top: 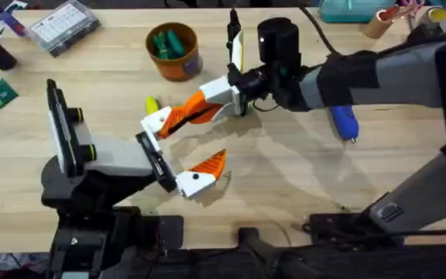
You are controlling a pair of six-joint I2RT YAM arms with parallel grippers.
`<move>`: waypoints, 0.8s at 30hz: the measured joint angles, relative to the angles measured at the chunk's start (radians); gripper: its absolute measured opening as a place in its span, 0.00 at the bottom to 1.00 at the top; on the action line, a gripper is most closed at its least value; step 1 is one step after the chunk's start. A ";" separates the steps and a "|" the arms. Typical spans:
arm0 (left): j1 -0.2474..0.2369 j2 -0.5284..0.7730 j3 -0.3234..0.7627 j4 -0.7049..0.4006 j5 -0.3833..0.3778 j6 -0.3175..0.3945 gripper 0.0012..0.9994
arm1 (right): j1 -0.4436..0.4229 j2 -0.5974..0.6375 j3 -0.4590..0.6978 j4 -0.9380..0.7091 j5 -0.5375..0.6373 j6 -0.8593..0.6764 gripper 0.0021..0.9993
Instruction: Pick up the gripper from the table and insert it into the empty holder that is missing its gripper. Then pick up a screw, insert it into the mounting hole, and use the screwdriver to tighten it. Finally, clean up the table by picking up the vegetable and placing it into the bucket.
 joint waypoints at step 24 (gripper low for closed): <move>0.011 0.000 0.000 0.014 -0.107 0.012 0.99 | 0.052 -0.037 -0.002 0.055 0.161 0.062 0.01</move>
